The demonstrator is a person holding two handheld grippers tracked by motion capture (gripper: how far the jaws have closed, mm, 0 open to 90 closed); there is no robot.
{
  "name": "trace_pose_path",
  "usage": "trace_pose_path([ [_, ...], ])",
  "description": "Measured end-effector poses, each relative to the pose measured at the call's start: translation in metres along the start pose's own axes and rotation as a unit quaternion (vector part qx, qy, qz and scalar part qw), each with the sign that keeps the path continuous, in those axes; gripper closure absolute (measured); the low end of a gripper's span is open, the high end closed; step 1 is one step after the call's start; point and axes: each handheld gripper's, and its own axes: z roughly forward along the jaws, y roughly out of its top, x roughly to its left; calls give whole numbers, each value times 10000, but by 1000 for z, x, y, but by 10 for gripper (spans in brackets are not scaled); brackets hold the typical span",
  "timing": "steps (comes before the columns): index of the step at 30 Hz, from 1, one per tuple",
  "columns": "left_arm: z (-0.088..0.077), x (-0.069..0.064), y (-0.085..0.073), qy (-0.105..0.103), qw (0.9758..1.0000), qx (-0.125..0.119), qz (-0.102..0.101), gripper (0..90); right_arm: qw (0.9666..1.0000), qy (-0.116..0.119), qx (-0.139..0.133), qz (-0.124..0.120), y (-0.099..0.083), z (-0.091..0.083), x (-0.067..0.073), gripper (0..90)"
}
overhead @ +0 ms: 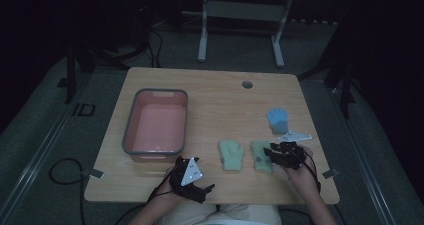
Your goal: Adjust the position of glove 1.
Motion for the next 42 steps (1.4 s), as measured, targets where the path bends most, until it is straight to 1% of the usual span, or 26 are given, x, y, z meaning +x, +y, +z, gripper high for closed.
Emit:
trace_pose_path([
  [2, 0, 0, 0, 1, 10000, -12, -8, 5, 10000, 41, 23, 45, -1, 5, 0, 599],
  [4, 0, 0, 0, -1, 10000, -9, -15, 5, 9999, -10, 70, 93, -2, 9, 0, 598],
  [6, 0, 0, 0, -5, 10000, 4, -6, 5, 9997, 39, 149, 172, -6, 13, -1, 594],
  [8, 0, 0, 0, -3, 10000, 5, -1, 5, 9994, -33, 298, 154, -10, 18, 0, 594],
  [9, 0, 0, 0, 8, 10000, -3, -7, 5, 9991, -98, 389, 99, -13, 22, 1, 600],
  [10, 0, 0, 0, 26, 10000, -22, -21, 5, 9992, -171, 342, 74, -16, 25, 3, 612],
  [11, 0, 0, 0, 28, 10000, -24, -25, 5, 9994, -212, 273, 98, -19, 25, 4, 643],
  [13, 0, 0, 0, 22, 10000, -23, -33, 5, 9993, -280, 198, 129, -21, 25, 6, 725],
  [14, 0, 0, 0, 20, 10000, -19, -30, 5, 9992, -313, 195, 122, -21, 26, 8, 783],
  [15, 0, 0, 0, 12, 10000, -13, -24, 5, 9992, -346, 201, 35, -21, 26, 10, 809],
  [16, 0, 0, 0, 8, 10000, -6, -13, 5, 9989, -421, 224, -9, -20, 26, 12, 822],
  [19, 0, 0, 0, 15, 10000, -8, -4, 5, 9977, -635, 239, -19, -16, 27, 18, 849],
  [20, 0, 0, 0, 30, 10000, -12, 6, 5, 9976, -657, 225, -20, -14, 27, 19, 852],
  [22, -1, 0, 0, 21, 10000, -27, -4, 5, 9972, -744, 108, 3, -8, 22, 20, 856],
  [25, -1, 1, 0, 13, 10000, -24, -16, 5, 9969, -784, -77, -19, 4, 11, 24, 856],
  [26, -1, 1, 0, 7, 10000, -17, -11, 5, 9963, -835, -170, -58, 11, 5, 28, 857],
  [28, -1, 1, 0, 9, 10000, -13, 9, 5, 9963, -821, -260, -77, 21, -3, 33, 857],
  [30, -1, 0, 0, -5, 10000, -6, 19, 5, 9955, -858, -358, -175, 35, -11, 43, 857],
  [32, -1, 0, 1, 1, 10000, -11, 40, 5, 9950, -868, -448, -230, 44, -16, 53, 857],
  [34, -2, 1, 1, 17, 10000, -27, 27, 5, 9941, -856, -565, -365, 51, -19, 65, 857],
  [35, -2, 2, 1, 9, 10000, -50, -2, 5, 9941, -803, -623, -387, 54, -19, 71, 857],
  [38, -4, 3, 1, 15, 10000, -70, -15, 5, 9950, -669, -620, -417, 61, -15, 85, 857],
  [40, -4, 2, 1, 23, 10000, -81, -1, 5, 9957, -602, -562, -417, 63, -10, 95, 857],
  [42, -5, 2, 2, 9, 10000, -88, 13, 5, 9964, -521, -482, -470, 64, -3, 103, 857],
])
